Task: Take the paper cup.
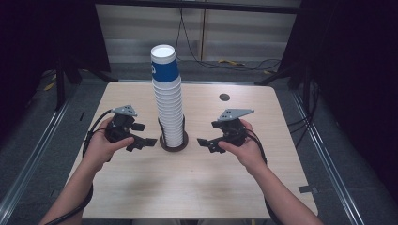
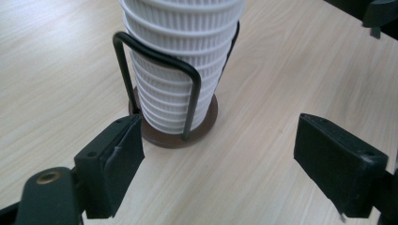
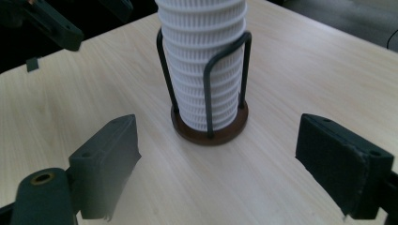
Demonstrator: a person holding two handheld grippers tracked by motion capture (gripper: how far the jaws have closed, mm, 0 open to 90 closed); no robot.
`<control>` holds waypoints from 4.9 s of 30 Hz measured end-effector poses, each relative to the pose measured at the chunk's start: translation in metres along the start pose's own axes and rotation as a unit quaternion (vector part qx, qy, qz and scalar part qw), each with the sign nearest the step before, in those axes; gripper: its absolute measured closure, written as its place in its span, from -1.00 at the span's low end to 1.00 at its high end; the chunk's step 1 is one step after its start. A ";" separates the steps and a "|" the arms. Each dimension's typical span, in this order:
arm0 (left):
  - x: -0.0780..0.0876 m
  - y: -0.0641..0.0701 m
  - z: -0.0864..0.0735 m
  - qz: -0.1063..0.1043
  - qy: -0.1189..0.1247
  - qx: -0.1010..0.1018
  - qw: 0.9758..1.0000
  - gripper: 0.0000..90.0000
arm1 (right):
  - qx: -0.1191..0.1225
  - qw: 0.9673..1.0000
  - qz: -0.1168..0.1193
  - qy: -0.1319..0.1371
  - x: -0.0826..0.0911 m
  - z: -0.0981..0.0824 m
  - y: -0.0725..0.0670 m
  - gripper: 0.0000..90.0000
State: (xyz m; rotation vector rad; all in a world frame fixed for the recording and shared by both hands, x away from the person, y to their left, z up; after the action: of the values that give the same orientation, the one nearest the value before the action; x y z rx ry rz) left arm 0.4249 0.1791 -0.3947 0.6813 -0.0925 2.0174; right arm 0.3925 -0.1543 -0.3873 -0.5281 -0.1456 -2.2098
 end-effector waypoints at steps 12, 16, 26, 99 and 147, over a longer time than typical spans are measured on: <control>0.008 -0.001 0.024 0.005 0.016 -0.011 1.000 -0.64 | 0.017 1.000 0.010 0.012 -0.006 0.050 -0.002 -0.71; 0.013 -0.001 0.033 0.004 0.022 -0.014 1.000 -0.64 | 0.016 1.000 0.010 0.016 -0.011 0.059 -0.003 -0.71; 0.023 -0.003 0.061 -0.001 0.035 -0.016 0.999 -0.64 | 0.016 1.000 0.015 0.022 -0.025 0.078 -0.004 -0.71; 0.013 0.014 0.167 0.033 0.078 -0.063 0.994 -0.60 | 0.001 0.995 -0.007 0.099 -0.073 0.128 -0.017 -0.73; 0.045 0.023 0.190 0.041 0.131 -0.049 0.989 -0.51 | 0.015 0.995 -0.018 0.097 -0.074 0.128 -0.020 -0.72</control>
State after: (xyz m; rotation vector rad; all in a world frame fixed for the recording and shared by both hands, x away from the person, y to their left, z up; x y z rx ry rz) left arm 0.4703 0.1390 -0.2073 0.3519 -0.0642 2.1492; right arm 0.4604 -0.0528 -0.3012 -0.2932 -0.0857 -2.2757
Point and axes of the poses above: each handheld gripper's, and its own axes: x roughly backward along the jaws, z roughly out of its top, y roughly to its right, the point moved 1 cm from there along -x, roughly forward along the jaws, and after that the axes turned 10 degrees about y, right-handed, at the moved point
